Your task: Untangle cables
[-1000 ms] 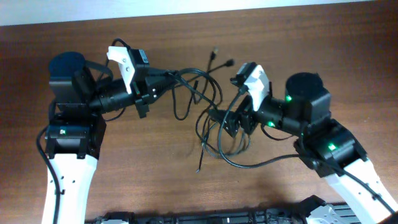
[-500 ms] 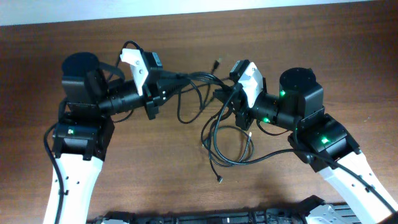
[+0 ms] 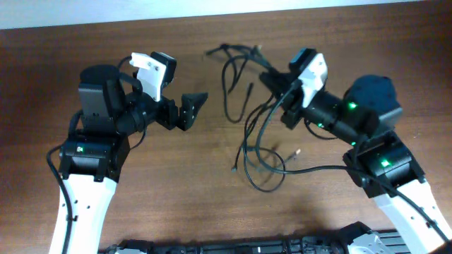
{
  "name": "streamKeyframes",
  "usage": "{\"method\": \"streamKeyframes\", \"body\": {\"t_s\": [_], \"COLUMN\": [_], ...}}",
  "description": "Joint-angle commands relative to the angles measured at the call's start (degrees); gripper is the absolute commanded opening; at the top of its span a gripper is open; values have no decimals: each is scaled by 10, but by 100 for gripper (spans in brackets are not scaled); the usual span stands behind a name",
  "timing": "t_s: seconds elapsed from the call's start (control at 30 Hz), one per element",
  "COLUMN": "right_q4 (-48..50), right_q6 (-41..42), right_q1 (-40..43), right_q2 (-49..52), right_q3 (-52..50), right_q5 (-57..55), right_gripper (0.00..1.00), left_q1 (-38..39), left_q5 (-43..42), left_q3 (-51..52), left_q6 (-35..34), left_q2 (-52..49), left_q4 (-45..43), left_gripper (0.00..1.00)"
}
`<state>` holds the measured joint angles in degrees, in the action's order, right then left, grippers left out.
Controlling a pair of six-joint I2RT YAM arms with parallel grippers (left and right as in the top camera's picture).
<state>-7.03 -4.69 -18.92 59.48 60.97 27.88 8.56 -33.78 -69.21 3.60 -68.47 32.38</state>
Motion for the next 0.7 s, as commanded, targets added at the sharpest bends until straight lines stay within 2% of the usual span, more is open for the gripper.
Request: {"method": "streamKeyframes", "body": {"t_s": [0.0, 0.03, 0.07, 0.1, 0.37, 0.4, 0.43, 0.47, 0.53, 0.67], "right_q4": [19, 18, 15, 7, -28, -31, -35, -43, -60, -99], "right_q6": [0, 3, 7, 6, 6, 6, 6, 6, 6, 7], "right_q1": [31, 37, 42, 45, 47, 47, 48, 48, 49, 49], "right_q2": [-9, -9, -9, -10, -9, -9, -9, -9, -9, -9], "right_q3": [11, 11, 11, 11, 11, 11, 11, 11, 11, 11], "right_q5": [-16, -16, -15, -16, -16, -16, -16, -17, -35, -98], "right_gripper": [24, 34, 22, 4, 4, 6, 12, 25, 35, 43], "left_q1": [-1, -1, -1, -1, -1, -1, -1, -1, -1, -1], "left_q5": [10, 10, 10, 10, 10, 10, 10, 10, 10, 11], "left_q3": [-2, -2, -2, -2, -2, -2, -2, -2, -2, -2], "left_q6": [-6, -6, -6, -6, -6, -6, -6, -6, -6, -6], "left_q2": [3, 3, 3, 3, 3, 3, 3, 3, 3, 3], "left_q4": [6, 7, 7, 7, 7, 7, 8, 8, 9, 12], "left_gripper": [99, 99, 99, 99, 99, 99, 99, 99, 99, 99]}}
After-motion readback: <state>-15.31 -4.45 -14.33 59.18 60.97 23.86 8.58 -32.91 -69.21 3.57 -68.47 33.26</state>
